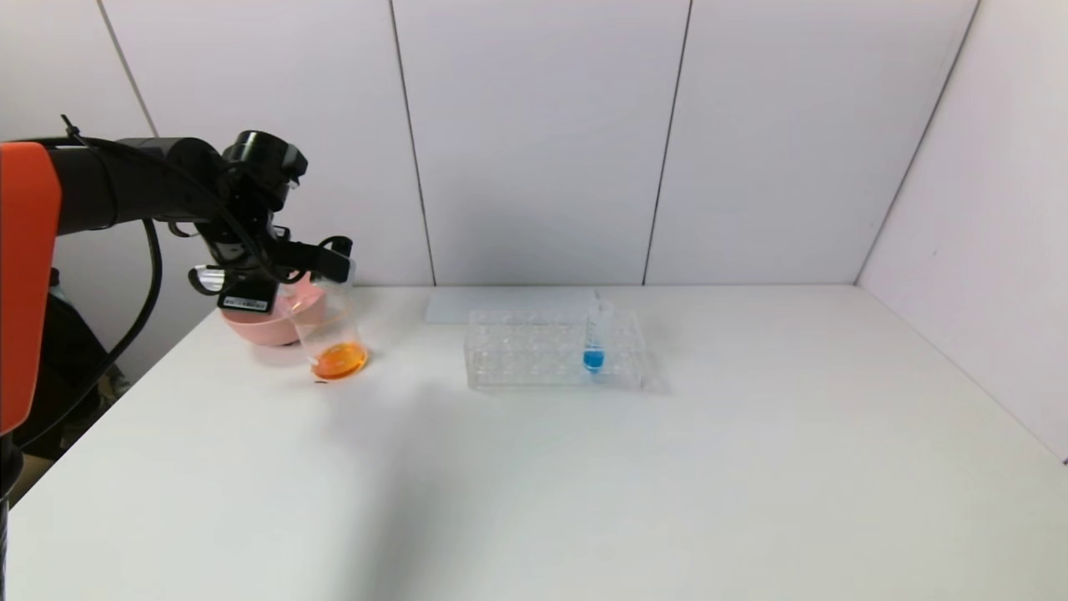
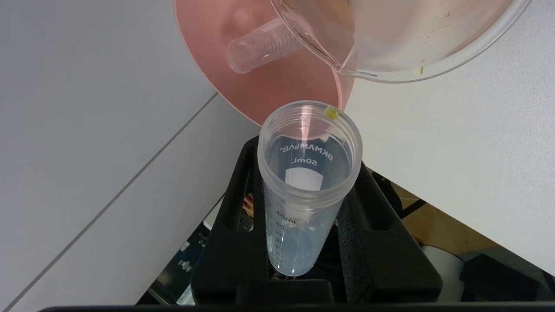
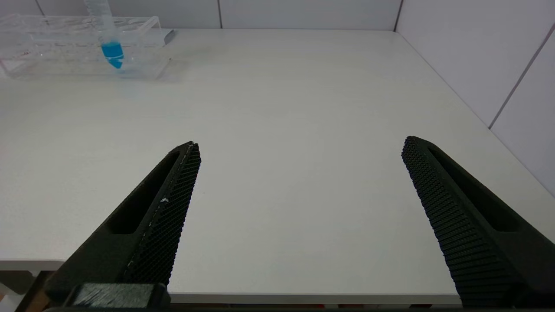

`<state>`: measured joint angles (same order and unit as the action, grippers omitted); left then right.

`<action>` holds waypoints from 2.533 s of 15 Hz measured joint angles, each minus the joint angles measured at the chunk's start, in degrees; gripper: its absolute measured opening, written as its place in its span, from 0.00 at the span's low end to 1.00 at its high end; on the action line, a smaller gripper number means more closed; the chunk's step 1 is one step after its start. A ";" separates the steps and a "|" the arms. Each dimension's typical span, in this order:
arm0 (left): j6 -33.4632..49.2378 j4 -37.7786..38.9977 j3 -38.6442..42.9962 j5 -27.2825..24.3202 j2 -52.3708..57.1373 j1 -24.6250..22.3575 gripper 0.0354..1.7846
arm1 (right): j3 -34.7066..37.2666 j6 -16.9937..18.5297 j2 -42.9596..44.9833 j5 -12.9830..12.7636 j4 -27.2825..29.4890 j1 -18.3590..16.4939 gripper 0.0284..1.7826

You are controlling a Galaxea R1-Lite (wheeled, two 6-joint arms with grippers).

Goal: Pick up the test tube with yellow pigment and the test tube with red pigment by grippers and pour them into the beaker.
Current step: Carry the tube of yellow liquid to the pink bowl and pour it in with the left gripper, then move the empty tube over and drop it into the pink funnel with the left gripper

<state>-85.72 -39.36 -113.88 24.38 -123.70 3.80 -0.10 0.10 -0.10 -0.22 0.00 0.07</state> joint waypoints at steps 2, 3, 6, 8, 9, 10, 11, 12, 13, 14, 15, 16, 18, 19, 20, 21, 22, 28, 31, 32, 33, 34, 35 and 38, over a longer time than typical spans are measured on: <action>0.00 -0.05 0.05 0.00 0.00 -0.01 0.25 | 0.00 0.00 0.00 0.00 0.00 0.00 0.95; -0.02 -0.07 0.05 -0.02 0.07 -0.01 0.25 | 0.00 0.00 0.00 0.00 0.00 0.00 0.95; 0.12 -0.62 0.07 -0.13 0.66 0.05 0.25 | 0.00 0.00 0.00 0.00 0.00 0.00 0.95; 0.37 -0.68 0.29 -0.51 1.29 -0.01 0.25 | 0.00 0.00 0.00 0.01 0.00 0.00 0.95; 0.52 -0.66 0.38 -0.74 1.78 -0.01 0.25 | 0.00 0.00 0.00 -0.02 0.00 0.00 0.95; 0.80 -0.51 0.41 -1.06 2.43 -0.06 0.25 | 0.00 0.00 0.00 0.01 0.00 0.00 0.95; 1.44 -0.35 0.49 -1.69 3.06 -0.12 0.25 | 0.00 0.00 0.00 0.01 0.00 0.00 0.95; 2.99 -0.16 0.55 -3.06 3.74 -0.22 0.25 | 0.00 0.00 0.00 0.00 0.00 0.00 0.95; 5.41 0.06 0.57 -5.06 4.44 -0.26 0.25 | 0.00 0.00 0.00 0.00 0.00 0.00 0.95; 8.33 0.30 0.55 -7.19 5.12 -0.28 0.25 | 0.00 0.00 0.00 0.00 0.00 0.00 0.95; 11.69 1.11 0.49 -9.56 5.86 -0.37 0.25 | 0.00 0.00 0.00 0.01 0.00 -0.02 0.95; 15.19 2.32 0.44 -12.23 6.64 -0.61 0.25 | 0.00 0.00 0.00 0.01 0.00 -0.02 0.95; 20.76 4.86 0.44 -17.19 7.94 -1.44 0.25 | 0.00 0.00 0.00 0.01 0.00 0.00 0.95; 24.43 6.46 0.52 -19.83 8.59 -2.10 0.25 | 0.00 0.00 0.00 0.01 0.00 0.00 0.95; 28.04 7.80 0.63 -22.49 9.23 -2.76 0.25 | 0.00 -0.02 0.00 0.04 0.00 0.02 0.95; 31.60 8.55 0.77 -25.11 9.86 -3.60 0.25 | 0.00 0.00 0.00 0.04 0.00 0.00 0.95; 35.28 8.78 0.95 -27.10 10.50 -4.71 0.25 | 0.00 0.00 0.00 0.04 0.00 0.00 0.95; 57.92 18.18 2.56 -31.10 11.29 -7.57 0.25 | 0.00 0.00 0.00 0.00 0.00 0.02 0.95; 68.86 29.67 7.16 -31.05 11.11 -8.01 0.25 | 0.00 0.00 0.00 0.01 0.00 0.00 0.95; 72.11 33.88 9.67 -30.94 11.11 -8.09 0.25 | 0.00 0.00 0.00 0.00 0.00 0.00 0.95; 75.20 38.24 12.45 -30.85 11.08 -8.18 0.25 | 0.00 0.00 0.00 0.01 0.00 0.00 0.95; 78.34 42.95 15.73 -30.68 11.04 -8.40 0.25 | 0.00 0.00 0.00 0.01 0.00 0.00 0.95; 81.02 47.54 18.76 -30.53 10.91 -8.68 0.25 | 0.00 0.00 0.00 0.04 0.00 0.00 0.95; 86.24 59.21 23.72 -30.33 8.86 -10.45 0.25 | 0.00 0.00 0.00 0.04 0.00 0.00 0.95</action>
<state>0.51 19.85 -90.16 -5.95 -114.84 -6.64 -0.10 0.10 -0.10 -0.18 0.00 0.07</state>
